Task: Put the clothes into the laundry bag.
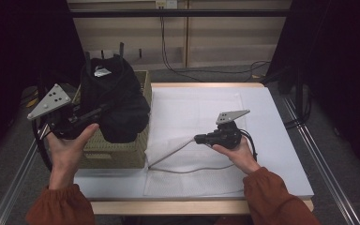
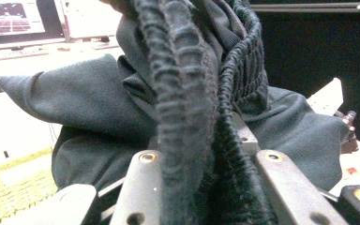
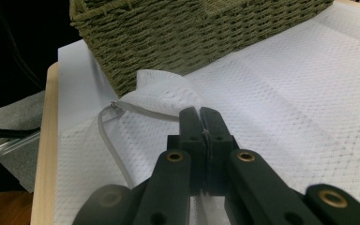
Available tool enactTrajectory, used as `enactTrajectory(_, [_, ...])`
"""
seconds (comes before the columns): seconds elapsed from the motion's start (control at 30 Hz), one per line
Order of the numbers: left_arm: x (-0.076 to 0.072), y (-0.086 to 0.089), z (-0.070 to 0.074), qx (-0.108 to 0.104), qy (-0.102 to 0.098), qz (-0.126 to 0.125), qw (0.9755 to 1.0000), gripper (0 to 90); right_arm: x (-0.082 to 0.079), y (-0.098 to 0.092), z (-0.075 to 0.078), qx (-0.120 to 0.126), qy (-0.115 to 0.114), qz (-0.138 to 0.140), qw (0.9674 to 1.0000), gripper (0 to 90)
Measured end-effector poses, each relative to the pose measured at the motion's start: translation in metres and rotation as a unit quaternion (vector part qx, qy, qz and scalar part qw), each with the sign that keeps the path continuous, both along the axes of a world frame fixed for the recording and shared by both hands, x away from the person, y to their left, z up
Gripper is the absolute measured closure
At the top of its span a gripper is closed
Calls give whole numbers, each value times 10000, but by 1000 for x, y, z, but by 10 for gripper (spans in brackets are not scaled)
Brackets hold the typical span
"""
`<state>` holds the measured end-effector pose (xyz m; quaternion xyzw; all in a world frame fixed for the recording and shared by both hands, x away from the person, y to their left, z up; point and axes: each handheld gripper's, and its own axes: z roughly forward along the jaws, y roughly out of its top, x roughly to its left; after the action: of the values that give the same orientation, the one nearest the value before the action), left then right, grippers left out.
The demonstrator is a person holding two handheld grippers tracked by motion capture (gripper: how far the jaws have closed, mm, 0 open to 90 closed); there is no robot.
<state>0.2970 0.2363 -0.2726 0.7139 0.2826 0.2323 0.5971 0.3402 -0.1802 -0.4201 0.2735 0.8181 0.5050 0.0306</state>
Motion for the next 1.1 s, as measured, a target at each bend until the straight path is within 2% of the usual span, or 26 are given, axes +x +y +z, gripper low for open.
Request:
enactTrajectory(0.07, [-1, -5, 0, -20, -22, -20, 10000, 731, 0, 0, 0, -2, 9, 5, 10000, 890])
enactTrajectory(0.13, [0, -8, 0, -63, 5, -185, 9998, 731, 0, 0, 0, 8, 5, 16, 10000, 890])
enactTrajectory(0.3, [-3, -21, 1, 35, 1, -222, 9997, 731, 0, -1, 2, 7, -17, 19, 10000, 890])
enactTrajectory(0.57, [-7, -35, 1, 111, 6, -515, 9986, 731, -1, 0, 2, 12, -26, 13, 10000, 890])
enactTrajectory(0.67, [-9, -43, 2, 159, 28, -546, 9984, 730, -1, 0, 2, 20, -21, 30, 10000, 890])
enactTrajectory(0.8, [-11, -54, 2, 167, 45, -763, 9969, 730, -1, -1, 5, 78, -47, 26, 10000, 890])
enactTrajectory(0.9, [-12, -61, 1, 268, 58, -811, 9963, 730, -1, -2, 6, 88, -56, 29, 9999, 890])
enactTrajectory(1.03, [-13, -64, -2, 236, 104, -895, 9957, 730, -1, -3, 5, 132, -53, 26, 9999, 890])
enactTrajectory(1.1, [-13, -67, -6, 341, 160, -917, 9951, 730, -1, -4, 6, 139, -39, 6, 9999, 890])
